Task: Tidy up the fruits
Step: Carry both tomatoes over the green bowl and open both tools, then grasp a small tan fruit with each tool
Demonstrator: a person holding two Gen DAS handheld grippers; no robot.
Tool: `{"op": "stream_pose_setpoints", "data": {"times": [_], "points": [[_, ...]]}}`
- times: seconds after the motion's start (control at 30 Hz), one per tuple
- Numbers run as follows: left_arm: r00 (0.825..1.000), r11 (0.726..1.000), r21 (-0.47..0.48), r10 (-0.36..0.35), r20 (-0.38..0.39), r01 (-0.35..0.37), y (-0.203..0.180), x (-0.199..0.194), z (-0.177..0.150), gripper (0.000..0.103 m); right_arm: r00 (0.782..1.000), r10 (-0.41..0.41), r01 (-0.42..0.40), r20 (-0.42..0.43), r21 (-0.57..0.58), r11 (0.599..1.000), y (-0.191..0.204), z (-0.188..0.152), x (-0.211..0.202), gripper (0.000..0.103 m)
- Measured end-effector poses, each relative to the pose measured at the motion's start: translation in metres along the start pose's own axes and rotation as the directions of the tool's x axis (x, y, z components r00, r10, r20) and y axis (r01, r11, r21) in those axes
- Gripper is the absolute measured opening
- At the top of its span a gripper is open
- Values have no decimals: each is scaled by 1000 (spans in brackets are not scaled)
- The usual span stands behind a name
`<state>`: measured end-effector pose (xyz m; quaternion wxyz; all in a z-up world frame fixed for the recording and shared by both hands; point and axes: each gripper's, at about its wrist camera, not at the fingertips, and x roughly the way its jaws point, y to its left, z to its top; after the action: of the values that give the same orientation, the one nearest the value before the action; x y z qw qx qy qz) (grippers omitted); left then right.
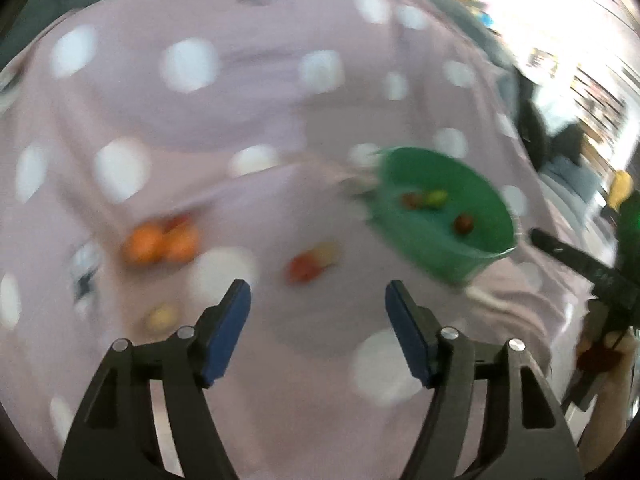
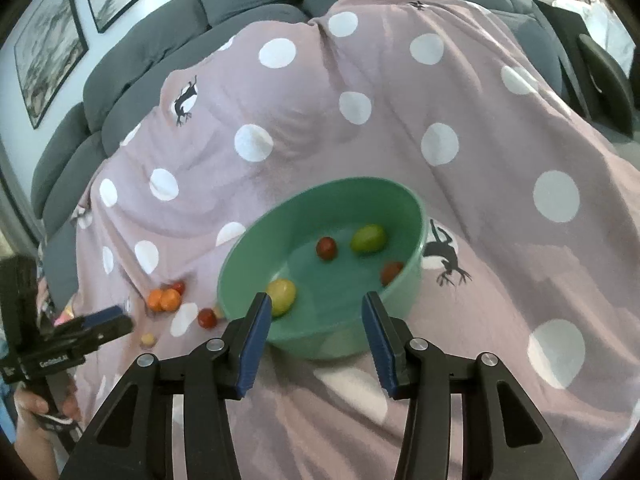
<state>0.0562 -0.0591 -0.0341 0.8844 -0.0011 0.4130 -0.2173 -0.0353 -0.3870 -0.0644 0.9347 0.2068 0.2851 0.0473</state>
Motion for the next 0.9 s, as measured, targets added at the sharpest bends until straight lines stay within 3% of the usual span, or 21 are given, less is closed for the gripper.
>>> {"op": "stream_pose_setpoints", "data": {"times": [0.2,0.3,0.43,0.57,0.73,0.9], "points": [[991,970,-203,134,-12,-133,79,-52,-49,71,999,29,-30,-29,-49,998,25,-9,-10,48],[987,954,-254,158,-26,-159,96,-69,-65,71,998,51,-55,-48,-81,995,42,-12,-9,48],[988,941,-302,149,-39,-153,105,-77,-78,71,992,91,-101,-86,-122,987,67,-18,-1,48],[995,933,-346,92,-33,-98,109,-75,-83,71,980,117,-144,-162,-164,976,92,-32,19,48],[997,939,-336,61,-49,-74,109,-65,-84,71,958,130,-188,-256,-219,958,119,-50,46,48],[998,957,-288,27,-50,-40,103,-50,-78,69,950,129,-208,-286,-268,941,138,-55,64,48]]}}
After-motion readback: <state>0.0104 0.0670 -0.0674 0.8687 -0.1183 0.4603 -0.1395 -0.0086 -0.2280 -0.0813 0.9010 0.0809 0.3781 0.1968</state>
